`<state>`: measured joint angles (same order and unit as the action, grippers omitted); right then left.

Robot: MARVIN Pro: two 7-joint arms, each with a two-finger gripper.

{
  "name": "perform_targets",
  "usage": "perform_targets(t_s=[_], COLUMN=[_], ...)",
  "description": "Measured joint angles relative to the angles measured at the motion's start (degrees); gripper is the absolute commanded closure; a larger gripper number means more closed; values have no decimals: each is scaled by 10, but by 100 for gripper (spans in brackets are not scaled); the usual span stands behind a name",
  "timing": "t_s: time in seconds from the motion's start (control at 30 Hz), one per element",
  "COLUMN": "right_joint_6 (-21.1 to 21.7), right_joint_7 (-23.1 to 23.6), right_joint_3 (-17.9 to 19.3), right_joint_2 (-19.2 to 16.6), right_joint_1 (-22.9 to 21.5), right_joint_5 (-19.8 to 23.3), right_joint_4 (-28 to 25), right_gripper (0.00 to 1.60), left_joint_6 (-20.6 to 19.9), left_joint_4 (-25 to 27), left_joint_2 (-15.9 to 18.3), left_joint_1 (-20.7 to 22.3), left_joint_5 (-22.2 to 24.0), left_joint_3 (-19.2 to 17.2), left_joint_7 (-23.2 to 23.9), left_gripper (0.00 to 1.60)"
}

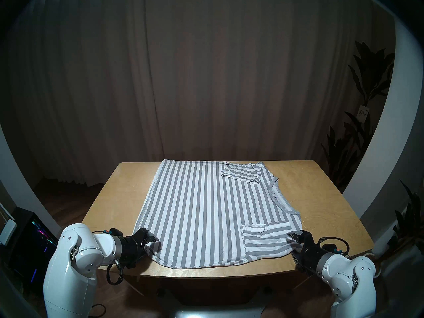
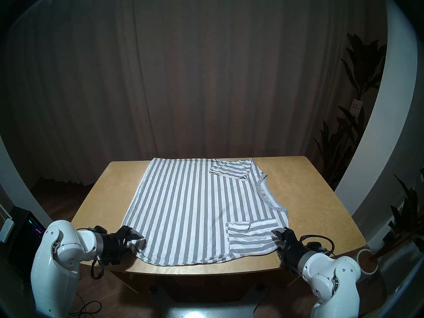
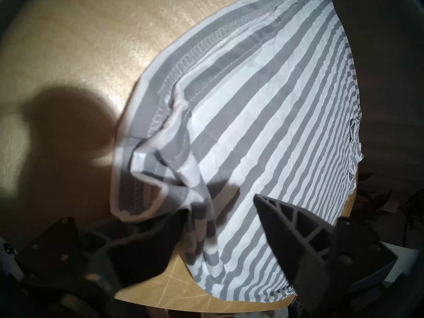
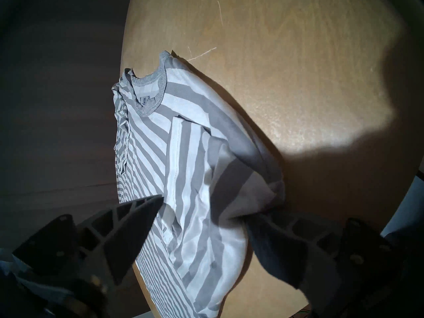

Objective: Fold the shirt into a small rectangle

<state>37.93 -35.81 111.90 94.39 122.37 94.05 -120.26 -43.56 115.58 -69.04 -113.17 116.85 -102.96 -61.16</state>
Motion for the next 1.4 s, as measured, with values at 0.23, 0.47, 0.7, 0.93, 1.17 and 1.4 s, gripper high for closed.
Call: perform_targets(t_s=[0.23, 0.47, 0.7, 0.93, 1.17, 1.4], right_joint_6=[-15, -22, -21, -4, 12, 15], right_joint_7=[-4, -4, -2, 2, 23, 42], right_joint_3=[-11, -12, 7, 17, 18, 18], right_joint_2=[1, 1, -5, -17, -35, -51], right_joint_1=[-12, -24, -29, -37, -62, -97], right_joint_5=[-19, -26, -18, -1, 3, -3], right_joint_4=[10, 16, 14, 3, 13, 40], right_gripper=[160, 160, 160, 160, 160, 160], left_joint_6=[6, 9, 16, 21, 23, 25], left_joint_4=[-7, -9, -6, 5, 7, 7], left_joint_2=[7, 13, 16, 16, 16, 20], left_joint_1=[11, 16, 13, 3, 20, 58], left_joint_5=[8, 14, 20, 21, 20, 15], left_joint_3=[7, 11, 4, -13, -18, -12], left_joint_7=[-5, -7, -12, -18, -3, 9], left_gripper=[141, 160, 160, 160, 160, 160])
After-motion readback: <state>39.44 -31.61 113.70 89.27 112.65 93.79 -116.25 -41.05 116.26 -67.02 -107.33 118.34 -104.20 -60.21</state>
